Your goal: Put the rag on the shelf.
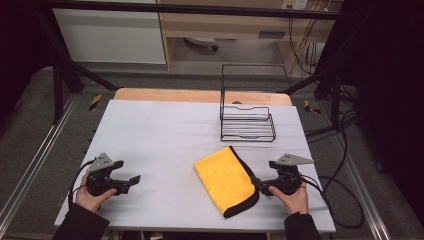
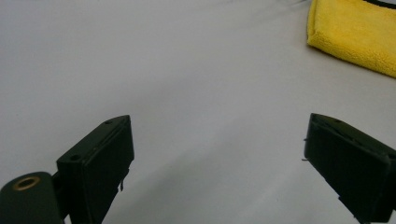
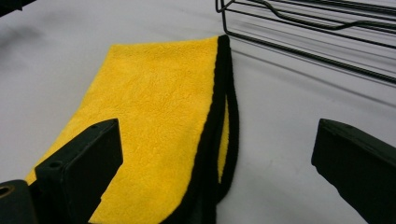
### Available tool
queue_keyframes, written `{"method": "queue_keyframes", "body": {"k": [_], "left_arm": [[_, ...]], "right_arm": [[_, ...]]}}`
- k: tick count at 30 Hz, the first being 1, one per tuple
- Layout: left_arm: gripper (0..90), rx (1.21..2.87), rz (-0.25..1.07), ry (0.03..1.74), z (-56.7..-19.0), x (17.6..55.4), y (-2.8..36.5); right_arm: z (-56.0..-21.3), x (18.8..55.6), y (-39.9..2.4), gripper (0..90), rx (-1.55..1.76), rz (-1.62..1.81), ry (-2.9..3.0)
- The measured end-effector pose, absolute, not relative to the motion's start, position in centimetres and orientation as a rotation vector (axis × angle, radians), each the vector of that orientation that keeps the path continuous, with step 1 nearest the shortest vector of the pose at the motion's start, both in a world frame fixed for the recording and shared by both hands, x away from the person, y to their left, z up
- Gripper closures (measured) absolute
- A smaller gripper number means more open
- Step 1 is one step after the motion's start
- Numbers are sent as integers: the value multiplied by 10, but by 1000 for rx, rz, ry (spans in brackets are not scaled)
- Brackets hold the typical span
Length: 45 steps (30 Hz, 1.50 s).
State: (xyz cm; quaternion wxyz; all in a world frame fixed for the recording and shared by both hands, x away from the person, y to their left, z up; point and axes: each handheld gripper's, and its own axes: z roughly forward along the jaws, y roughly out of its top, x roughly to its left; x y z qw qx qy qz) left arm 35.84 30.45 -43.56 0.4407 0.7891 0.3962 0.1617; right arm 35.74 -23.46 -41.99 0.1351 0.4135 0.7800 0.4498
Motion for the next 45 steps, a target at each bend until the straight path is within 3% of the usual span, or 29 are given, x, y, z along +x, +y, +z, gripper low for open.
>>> {"method": "queue_keyframes", "body": {"k": [18, 36, 45], "left_arm": [[80, 1953, 411, 997, -436, 358, 305], [86, 1947, 415, 1003, -435, 357, 307], [89, 1946, 419, 1003, -435, 357, 307]], "right_arm": [[-421, 355, -164, 103, 1124, 1215, 2371], [-437, 345, -92, 509, 984, 1096, 2539], [-445, 338, -85, 550, 929, 993, 2511]]}}
